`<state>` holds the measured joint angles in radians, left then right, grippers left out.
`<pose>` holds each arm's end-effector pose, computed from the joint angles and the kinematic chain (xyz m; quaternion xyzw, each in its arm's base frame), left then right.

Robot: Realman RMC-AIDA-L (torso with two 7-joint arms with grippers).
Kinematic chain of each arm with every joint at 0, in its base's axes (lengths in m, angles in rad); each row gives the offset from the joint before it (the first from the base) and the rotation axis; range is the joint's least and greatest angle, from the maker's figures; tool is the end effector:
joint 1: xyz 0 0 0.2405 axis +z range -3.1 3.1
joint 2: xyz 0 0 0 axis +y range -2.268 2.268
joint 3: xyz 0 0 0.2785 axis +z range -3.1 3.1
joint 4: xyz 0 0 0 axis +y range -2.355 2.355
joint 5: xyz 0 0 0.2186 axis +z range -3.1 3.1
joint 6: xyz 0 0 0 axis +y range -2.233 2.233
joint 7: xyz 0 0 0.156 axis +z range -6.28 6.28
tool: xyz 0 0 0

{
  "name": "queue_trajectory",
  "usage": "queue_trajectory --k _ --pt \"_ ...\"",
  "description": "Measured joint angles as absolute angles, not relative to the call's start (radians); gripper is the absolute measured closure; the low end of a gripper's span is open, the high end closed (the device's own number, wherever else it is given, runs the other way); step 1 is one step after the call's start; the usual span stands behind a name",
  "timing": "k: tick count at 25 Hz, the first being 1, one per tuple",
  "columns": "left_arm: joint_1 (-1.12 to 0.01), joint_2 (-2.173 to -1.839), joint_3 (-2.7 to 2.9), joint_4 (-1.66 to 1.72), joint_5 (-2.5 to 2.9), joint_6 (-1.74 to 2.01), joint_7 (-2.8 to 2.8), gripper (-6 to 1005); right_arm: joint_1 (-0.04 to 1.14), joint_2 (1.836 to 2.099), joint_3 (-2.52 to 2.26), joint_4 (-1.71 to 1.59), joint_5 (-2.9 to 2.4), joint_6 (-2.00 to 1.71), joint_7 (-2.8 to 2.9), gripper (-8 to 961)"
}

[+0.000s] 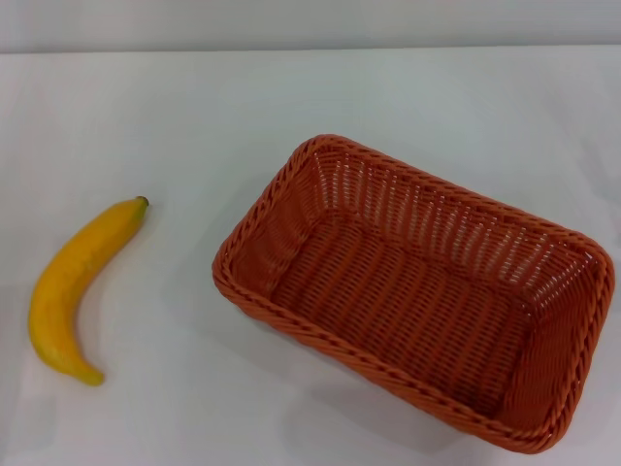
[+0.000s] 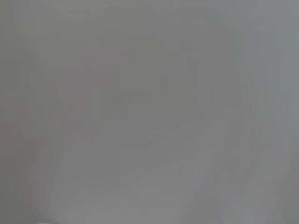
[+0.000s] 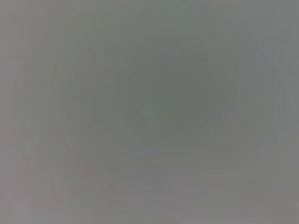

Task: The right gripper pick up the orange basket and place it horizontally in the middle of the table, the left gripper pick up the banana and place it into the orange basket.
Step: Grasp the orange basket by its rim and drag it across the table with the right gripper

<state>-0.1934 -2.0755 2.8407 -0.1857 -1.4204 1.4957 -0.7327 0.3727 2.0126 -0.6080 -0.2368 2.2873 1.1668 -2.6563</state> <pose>-0.4408 0.2301 0.0506 -0.5825 -0.3360 -0.3846 0.6324 0.4067 0.3508 0.0753 -0.6511 0.2335 0.2986 0.6576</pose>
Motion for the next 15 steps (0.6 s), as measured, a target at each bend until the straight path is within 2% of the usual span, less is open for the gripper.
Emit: queue_trajectory --k 15 --pt "-0.207 -2.075 2.841 -0.186 -1.422 1.483 -0.731 143 0.373 2.013 -0.609 -0.238 2.295 1.167 -2.652 119"
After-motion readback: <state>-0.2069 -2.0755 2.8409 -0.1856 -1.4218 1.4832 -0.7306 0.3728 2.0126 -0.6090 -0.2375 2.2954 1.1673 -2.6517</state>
